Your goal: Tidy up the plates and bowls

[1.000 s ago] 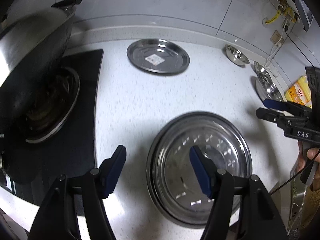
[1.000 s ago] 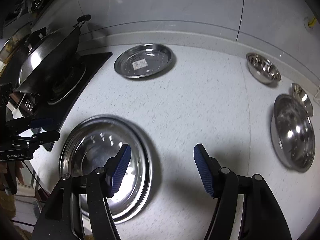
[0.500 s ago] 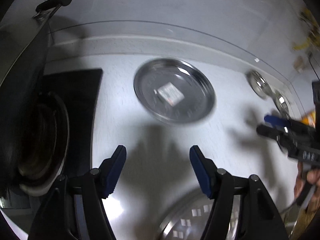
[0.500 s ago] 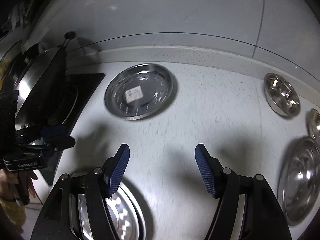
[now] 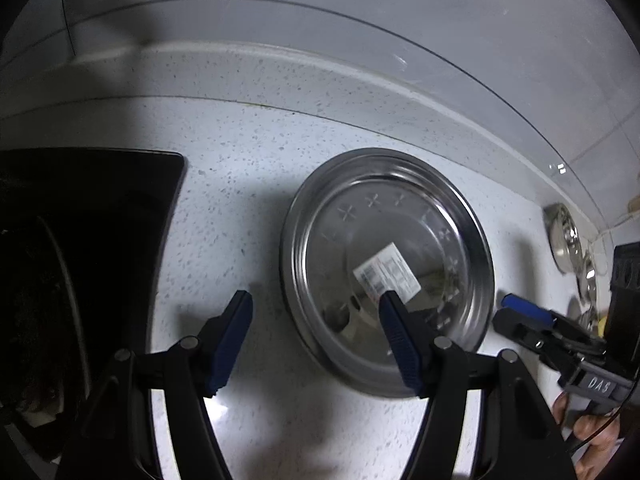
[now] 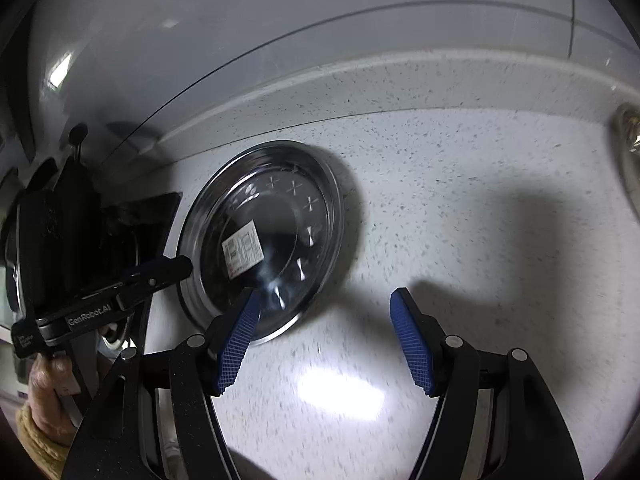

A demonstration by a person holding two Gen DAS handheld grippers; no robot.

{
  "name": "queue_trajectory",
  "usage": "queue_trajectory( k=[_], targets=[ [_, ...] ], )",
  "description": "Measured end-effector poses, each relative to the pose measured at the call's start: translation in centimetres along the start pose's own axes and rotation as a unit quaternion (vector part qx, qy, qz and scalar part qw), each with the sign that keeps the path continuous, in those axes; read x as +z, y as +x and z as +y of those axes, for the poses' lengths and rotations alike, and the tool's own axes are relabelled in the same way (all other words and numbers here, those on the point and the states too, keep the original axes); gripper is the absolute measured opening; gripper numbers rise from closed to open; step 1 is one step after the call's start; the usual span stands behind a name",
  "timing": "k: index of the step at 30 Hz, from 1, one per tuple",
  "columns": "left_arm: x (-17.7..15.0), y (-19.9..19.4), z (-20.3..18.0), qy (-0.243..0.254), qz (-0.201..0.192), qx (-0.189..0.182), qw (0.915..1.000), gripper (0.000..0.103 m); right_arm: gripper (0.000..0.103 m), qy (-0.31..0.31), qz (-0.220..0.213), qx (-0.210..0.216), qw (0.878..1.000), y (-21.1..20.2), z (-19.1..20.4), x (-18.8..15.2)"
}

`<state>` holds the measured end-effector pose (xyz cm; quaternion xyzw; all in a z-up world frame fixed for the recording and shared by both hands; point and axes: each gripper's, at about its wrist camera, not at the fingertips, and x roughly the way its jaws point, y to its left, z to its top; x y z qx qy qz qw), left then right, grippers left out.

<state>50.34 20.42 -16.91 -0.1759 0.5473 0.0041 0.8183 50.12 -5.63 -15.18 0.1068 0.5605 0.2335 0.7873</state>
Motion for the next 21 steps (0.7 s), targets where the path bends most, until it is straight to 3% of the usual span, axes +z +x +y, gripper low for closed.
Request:
queue_trajectory(
  k=[5, 13, 21],
  targets=[
    [0.4, 0.5, 0.0, 0.003, -0.007, -0.006, 1.0000, 0.065, 0.061, 0.010, -0.002, 0.027, 1.000, 1.3, -0.1, 0.6],
    [1.1, 0.6, 0.9, -0.015, 0.010, -0.020, 0.9996, 0.065, 0.030, 0.007, 0.000, 0.048, 0.999, 2.3, 0.2, 1.3],
    [0.9, 0.2, 0.9, -0.016, -0.004, -0.010, 0.9998, 0.065, 0.030, 0.004, -0.003, 0.052, 0.999, 2.7, 0.5, 1.6]
  ],
)
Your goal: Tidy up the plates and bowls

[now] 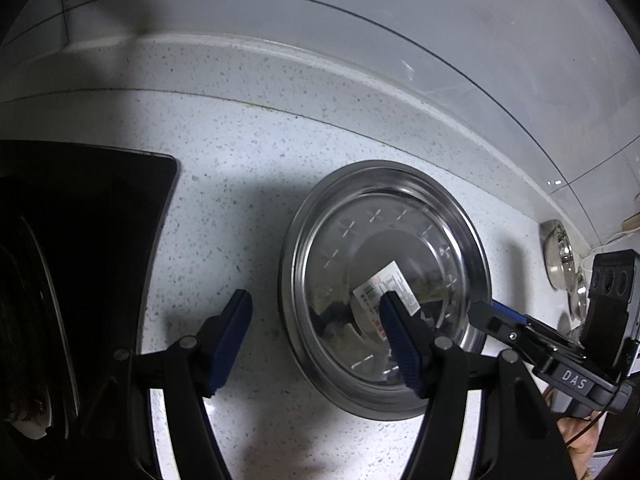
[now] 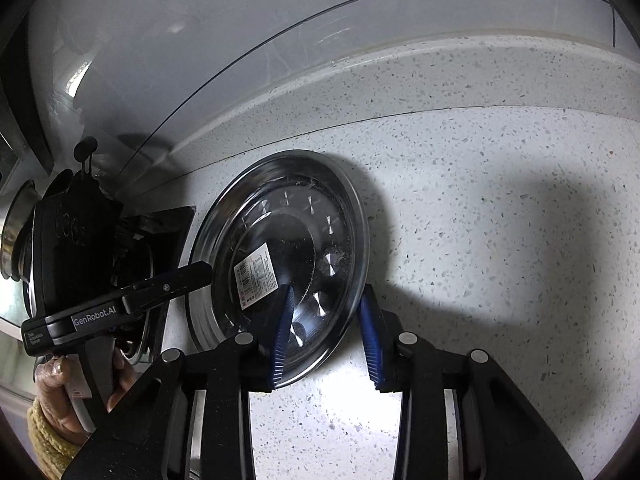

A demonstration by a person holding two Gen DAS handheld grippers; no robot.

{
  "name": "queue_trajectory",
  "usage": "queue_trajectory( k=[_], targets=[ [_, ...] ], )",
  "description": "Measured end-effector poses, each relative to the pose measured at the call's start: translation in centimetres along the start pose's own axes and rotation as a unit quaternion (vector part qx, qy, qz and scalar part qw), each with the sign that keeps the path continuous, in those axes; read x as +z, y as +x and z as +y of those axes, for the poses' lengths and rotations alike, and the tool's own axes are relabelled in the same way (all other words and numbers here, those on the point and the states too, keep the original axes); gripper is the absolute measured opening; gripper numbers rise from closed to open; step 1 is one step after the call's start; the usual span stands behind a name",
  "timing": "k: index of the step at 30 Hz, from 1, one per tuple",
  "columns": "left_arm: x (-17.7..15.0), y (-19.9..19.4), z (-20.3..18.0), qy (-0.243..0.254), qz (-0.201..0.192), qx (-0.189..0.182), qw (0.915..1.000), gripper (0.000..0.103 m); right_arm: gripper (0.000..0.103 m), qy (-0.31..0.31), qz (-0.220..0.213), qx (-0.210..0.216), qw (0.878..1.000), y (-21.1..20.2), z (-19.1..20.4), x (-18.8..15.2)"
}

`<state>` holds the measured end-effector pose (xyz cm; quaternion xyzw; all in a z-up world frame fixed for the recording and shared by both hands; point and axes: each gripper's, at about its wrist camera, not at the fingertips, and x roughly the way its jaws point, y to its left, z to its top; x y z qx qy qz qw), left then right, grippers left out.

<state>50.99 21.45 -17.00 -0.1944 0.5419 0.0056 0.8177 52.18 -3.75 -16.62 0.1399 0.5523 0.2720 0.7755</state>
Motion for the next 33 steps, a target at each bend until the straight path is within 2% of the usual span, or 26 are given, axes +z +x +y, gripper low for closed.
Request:
queue_trajectory(
  k=[9, 11, 12, 13, 15, 17, 24, 33],
  targets=[
    [-0.1, 0.1, -0.3, -0.003, -0.002, 0.014, 0.9999, 0.062, 0.028, 0.002, -0.003, -0.005, 1.000, -0.9, -0.8, -0.4],
    [-0.2, 0.2, -0.6, 0.005, -0.003, 0.016, 0.9998, 0.039, 0.027, 0.004, -0.008, -0.011, 1.000, -1.0, -0.9, -0.3],
    [-0.3, 0.3, -0.7, 0.007, -0.002, 0.026, 0.9997, 0.024, 0.026, 0.007, -0.011, -0.012, 1.000, -1.1, -1.0, -0.3],
    [-0.3, 0.3, -0.7, 0.005, -0.003, 0.032, 0.9995, 0.019, 0.024, 0.010, -0.013, -0.011, 1.000, -1.2, -1.2, -0.3],
    [-0.4, 0.4, -0.5, 0.005, -0.006, 0.037, 0.9993, 0.011, 0.015, 0.011, -0.015, -0.015, 1.000, -1.2, -1.4, -0.3],
    [-0.5, 0.3, -0.2, 0.001, -0.009, 0.032, 0.9994, 0.010, 0.011, 0.012, -0.019, -0.021, 1.000, -1.3, -1.7, -0.3],
    [-1.6, 0.1, 0.2, -0.008, -0.006, 0.021, 0.9997, 0.009, 0.011, 0.000, -0.017, -0.031, 0.999, -1.5, -1.4, -0.8],
    [-4.4, -1.1, -2.0, 0.010, -0.001, 0.002, 0.9999, 0.010, 0.011, -0.003, -0.022, -0.033, 0.999, -3.8, -1.9, -2.7]
  ],
)
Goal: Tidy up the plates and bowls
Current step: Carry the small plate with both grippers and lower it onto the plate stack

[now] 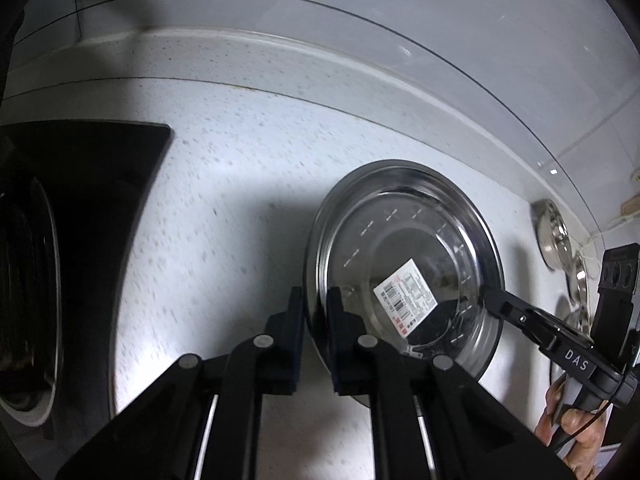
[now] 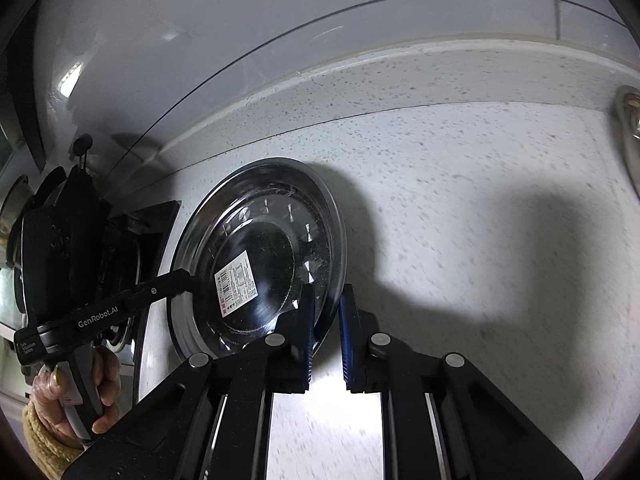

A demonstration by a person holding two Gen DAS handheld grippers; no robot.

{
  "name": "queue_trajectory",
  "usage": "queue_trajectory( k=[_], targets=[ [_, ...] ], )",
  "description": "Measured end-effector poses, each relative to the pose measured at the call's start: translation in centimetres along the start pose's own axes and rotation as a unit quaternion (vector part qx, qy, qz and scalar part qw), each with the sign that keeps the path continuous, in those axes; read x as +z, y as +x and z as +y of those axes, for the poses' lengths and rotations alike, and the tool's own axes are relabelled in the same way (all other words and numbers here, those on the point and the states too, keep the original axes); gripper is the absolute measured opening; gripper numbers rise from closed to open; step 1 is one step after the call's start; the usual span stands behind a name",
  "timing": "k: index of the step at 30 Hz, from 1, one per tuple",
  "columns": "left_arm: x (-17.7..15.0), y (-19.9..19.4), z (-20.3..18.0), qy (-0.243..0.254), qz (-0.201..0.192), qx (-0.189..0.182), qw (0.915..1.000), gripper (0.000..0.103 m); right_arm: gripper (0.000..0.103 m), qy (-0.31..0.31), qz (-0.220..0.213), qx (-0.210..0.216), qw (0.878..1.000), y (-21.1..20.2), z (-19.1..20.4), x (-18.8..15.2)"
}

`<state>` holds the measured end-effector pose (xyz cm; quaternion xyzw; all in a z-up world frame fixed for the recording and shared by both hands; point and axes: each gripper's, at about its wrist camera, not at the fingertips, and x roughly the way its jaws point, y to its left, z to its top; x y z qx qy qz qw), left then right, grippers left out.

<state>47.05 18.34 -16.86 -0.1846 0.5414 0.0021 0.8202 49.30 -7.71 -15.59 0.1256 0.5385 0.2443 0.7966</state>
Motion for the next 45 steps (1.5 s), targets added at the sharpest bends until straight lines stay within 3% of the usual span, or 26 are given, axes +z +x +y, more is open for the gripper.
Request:
queue_trajectory(
  k=[16, 31, 37, 45],
  targets=[
    [-7.8, -6.0, -1.4, 0.015, -0.003, -0.017, 0.9997, 0.010, 0.011, -0.022, -0.024, -0.003, 0.999, -6.4, 2.1, -7.5],
    [-19.2, -15.4, 0.1, 0.005, -0.022, -0.030, 0.9993, 0.010, 0.011, -0.060, -0.027, 0.018, 0.998, -12.8, 7.5, -16.7],
    [-22.5, -15.7, 0.9, 0.001, 0.002, -0.028, 0.9996, 0.010, 0.011, -0.058, 0.001, 0.023, 0.998, -12.7, 7.8, -19.5],
    [-23.7, -13.3, 1.8, -0.008, 0.027, -0.009, 0.9996, 0.010, 0.011, -0.049, 0.043, 0.023, 0.998, -10.4, 7.1, -21.1]
  ],
)
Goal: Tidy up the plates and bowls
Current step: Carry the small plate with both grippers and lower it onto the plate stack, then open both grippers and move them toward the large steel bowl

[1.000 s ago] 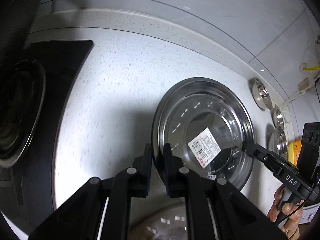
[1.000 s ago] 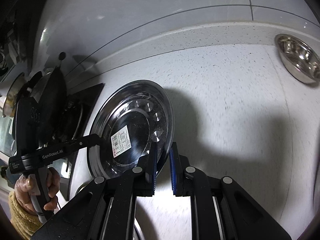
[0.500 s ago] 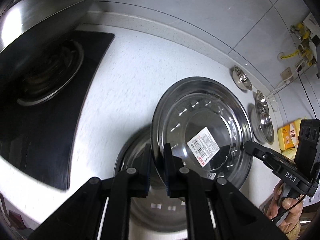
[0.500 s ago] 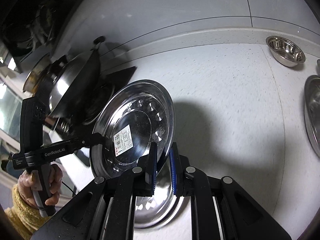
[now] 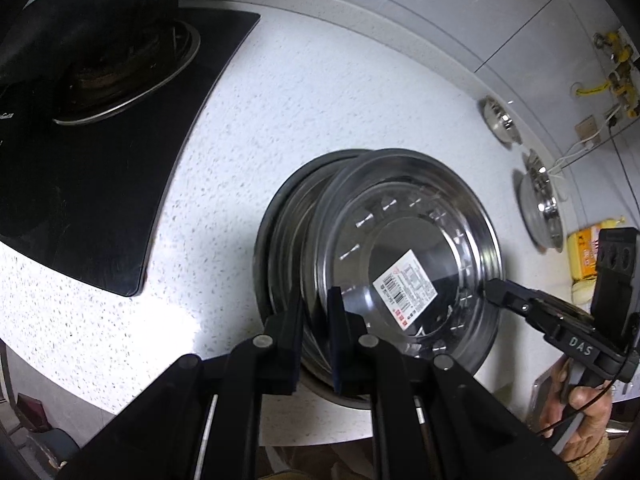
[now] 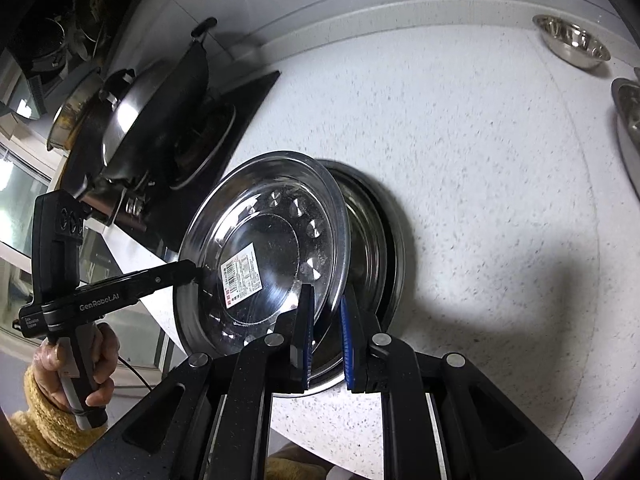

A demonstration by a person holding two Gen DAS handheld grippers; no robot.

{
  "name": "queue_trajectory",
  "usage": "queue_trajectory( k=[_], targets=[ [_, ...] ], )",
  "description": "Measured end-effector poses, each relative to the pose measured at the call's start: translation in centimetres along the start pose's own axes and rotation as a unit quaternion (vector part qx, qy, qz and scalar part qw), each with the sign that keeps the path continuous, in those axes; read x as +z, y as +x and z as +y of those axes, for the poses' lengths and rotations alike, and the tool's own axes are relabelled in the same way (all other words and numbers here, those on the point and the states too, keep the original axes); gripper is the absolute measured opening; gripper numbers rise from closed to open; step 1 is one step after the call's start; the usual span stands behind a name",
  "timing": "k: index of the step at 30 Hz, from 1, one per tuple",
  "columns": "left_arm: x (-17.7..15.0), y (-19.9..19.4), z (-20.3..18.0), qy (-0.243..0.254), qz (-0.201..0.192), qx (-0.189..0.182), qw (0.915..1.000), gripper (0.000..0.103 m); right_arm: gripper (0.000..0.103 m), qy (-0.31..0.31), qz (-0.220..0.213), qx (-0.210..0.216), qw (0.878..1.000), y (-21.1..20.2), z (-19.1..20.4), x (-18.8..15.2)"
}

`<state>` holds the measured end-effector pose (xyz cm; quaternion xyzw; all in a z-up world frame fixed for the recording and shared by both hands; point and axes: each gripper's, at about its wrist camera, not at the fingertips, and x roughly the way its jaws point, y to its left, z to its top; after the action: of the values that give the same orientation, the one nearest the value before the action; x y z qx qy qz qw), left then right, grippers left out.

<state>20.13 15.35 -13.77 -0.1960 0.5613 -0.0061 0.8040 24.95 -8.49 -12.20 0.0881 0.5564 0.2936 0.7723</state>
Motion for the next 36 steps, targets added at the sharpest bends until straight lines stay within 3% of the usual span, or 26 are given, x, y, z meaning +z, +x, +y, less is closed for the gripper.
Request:
queue_trajectory(
  k=[8, 12, 15, 19, 24, 28, 30, 36],
  targets=[
    [-0.1, 0.9, 0.1, 0.012, 0.003, 0.010, 0.9999, 0.010, 0.012, -0.003, 0.020, -0.002, 1.000, 1.0, -0.4, -0.5],
    [0.1, 0.7, -0.6, 0.045, -0.022, 0.059, 0.9970, 0.010, 0.014, -0.010, 0.014, -0.020, 1.000, 0.9, -0.5, -0.4],
    [0.4, 0.4, -0.3, 0.046, -0.025, 0.049, 0.9974, 0.010, 0.014, -0.010, 0.009, -0.019, 1.000, 0.5, -0.6, -0.1],
    [0.2, -0.4, -0.8, 0.066, -0.055, 0.074, 0.9935, 0.011, 0.014, -0.017, -0.001, -0.021, 1.000, 0.0, -0.4, -0.1],
    [0.0, -1.8, -0.9, 0.064, -0.085, 0.076, 0.9915, 0.011, 0.029, -0.023, -0.015, -0.028, 0.999, -0.9, -0.5, -0.4],
    [-0.1, -2.6, -2.2, 0.071, -0.098, 0.048, 0.9915, 0.011, 0.037, -0.024, -0.028, -0.029, 0.999, -2.1, -1.0, -0.9],
    [-0.3, -2.6, -3.0, 0.071, -0.097, 0.025, 0.9924, 0.011, 0.048, -0.025, -0.038, -0.033, 0.998, -2.9, -1.3, -1.3],
    [-1.1, -1.9, -7.7, 0.085, -0.085, -0.051, 0.9915, 0.011, 0.057, -0.016, -0.058, -0.075, 0.995, -6.8, -4.2, -2.9]
  ],
)
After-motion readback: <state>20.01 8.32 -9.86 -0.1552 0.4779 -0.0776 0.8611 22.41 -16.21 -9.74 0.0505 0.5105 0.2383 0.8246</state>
